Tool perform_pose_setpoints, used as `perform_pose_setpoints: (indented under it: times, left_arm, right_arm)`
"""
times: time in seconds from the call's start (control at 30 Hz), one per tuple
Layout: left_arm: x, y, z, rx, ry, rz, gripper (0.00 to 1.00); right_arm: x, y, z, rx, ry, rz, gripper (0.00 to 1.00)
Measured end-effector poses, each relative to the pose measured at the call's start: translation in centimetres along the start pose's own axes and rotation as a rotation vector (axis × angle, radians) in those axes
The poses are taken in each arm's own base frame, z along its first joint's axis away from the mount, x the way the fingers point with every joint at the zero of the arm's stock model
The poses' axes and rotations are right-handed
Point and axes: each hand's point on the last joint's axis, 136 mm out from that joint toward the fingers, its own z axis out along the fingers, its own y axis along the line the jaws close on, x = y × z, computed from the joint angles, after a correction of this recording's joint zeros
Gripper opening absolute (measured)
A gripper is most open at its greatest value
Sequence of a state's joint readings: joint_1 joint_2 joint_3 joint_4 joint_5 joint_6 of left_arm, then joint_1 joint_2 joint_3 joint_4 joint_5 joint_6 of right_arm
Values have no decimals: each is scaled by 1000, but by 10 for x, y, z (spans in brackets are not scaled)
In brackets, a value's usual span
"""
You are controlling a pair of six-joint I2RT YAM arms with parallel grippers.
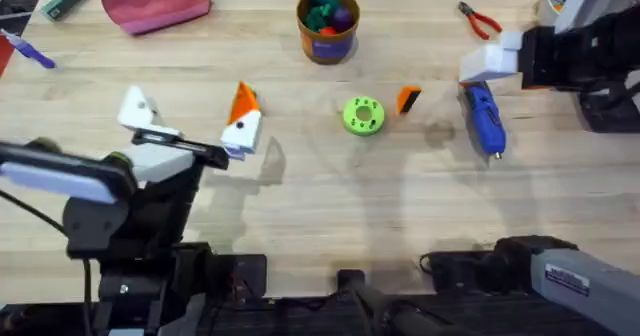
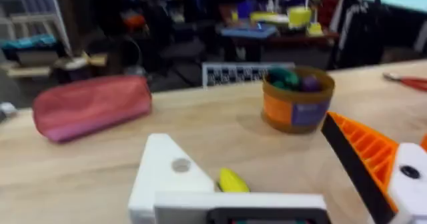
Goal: Pick up the gripper from the table and insert it into the empty holder that is missing its gripper. Then pick up a screw, insert it into the mounting hole, and use the screwdriver to tighten it. Finally, clean up the table by picking up the vegetable and placing it into the bucket.
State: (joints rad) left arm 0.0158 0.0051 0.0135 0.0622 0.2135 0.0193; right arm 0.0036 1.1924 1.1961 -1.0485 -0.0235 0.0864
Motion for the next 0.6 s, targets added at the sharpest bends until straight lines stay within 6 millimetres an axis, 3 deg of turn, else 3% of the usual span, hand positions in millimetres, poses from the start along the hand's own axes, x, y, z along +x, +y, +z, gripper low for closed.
perform_pose_setpoints:
  times: [0.2,0.4,0.6]
  left_arm:
    - [32,-14,-2,78,127,-33,986]
    - [30,-29,-4,166,119,-37,986]
    - [26,-60,-12,356,109,-48,986]
  right_arm:
    - [0,0,0,0,0,0,994]
    - [0,0,0,0,0,0,994]
    - [0,0,0,0,0,0,993]
